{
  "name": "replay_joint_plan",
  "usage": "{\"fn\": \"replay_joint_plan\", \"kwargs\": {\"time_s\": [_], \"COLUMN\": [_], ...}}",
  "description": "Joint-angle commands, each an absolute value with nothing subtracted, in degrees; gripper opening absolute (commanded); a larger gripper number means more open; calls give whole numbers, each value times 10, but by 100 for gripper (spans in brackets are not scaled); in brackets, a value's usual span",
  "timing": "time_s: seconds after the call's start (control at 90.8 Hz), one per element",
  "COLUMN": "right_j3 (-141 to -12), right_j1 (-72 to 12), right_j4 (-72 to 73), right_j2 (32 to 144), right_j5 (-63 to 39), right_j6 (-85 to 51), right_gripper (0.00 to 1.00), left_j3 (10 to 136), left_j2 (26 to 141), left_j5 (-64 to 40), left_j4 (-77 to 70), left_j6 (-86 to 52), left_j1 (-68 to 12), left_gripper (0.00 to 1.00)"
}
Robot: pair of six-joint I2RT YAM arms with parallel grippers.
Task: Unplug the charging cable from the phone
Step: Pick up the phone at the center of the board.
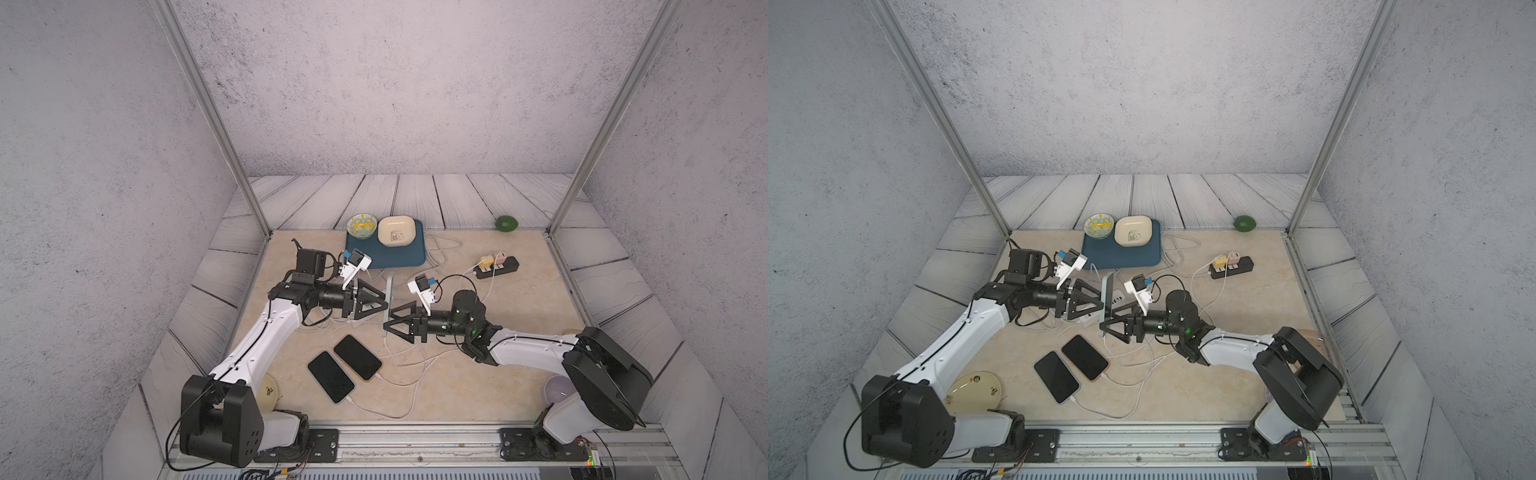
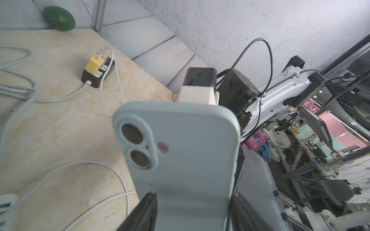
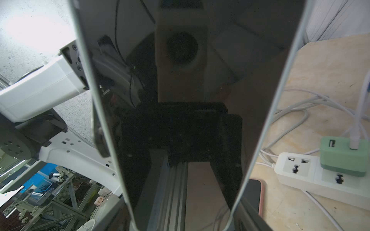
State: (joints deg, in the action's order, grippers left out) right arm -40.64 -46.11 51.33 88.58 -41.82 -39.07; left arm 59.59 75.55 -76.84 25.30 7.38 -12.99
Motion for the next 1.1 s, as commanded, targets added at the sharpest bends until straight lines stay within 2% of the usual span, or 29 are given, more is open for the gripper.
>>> {"fn": "replay_joint_plan", "kwargs": {"time_s": [0.0, 0.088, 0.132, 0.165, 0.253, 0.275, 0.55, 0.892, 1.09], "right_j3": [-423, -422, -422, -422, -423, -423, -434, -443, -444], "right_j1": [-468, -468, -468, -468, -469, -469, -482, -482, -482], "right_j4": [579, 577, 574, 573, 573, 574, 591, 603, 599], "right_j2": [883, 884, 883, 883, 882, 881, 894, 909, 912], "right_j5": [-446, -444, -444, -443, -446, -448, -480, -499, -498], "right_j6": [-390, -388, -386, -385, -382, -382, -384, -396, -396], "right_gripper": [56, 56, 56, 55, 54, 54, 54, 54, 55], "left_j3": [596, 596, 596, 597, 596, 596, 587, 599, 601], "left_j2": [758, 758, 758, 758, 758, 759, 760, 761, 761], "left_j5": [-771, -773, -775, -777, -770, -767, -767, -795, -793], "left_j4": [256, 257, 258, 262, 266, 265, 253, 314, 316], "left_j6": [90, 92, 95, 98, 102, 101, 92, 153, 154], "left_j1": [-133, -134, -134, -134, -134, -134, -138, -144, -146], "left_gripper": [59, 54, 55, 63, 96, 100, 98, 100, 83]}}
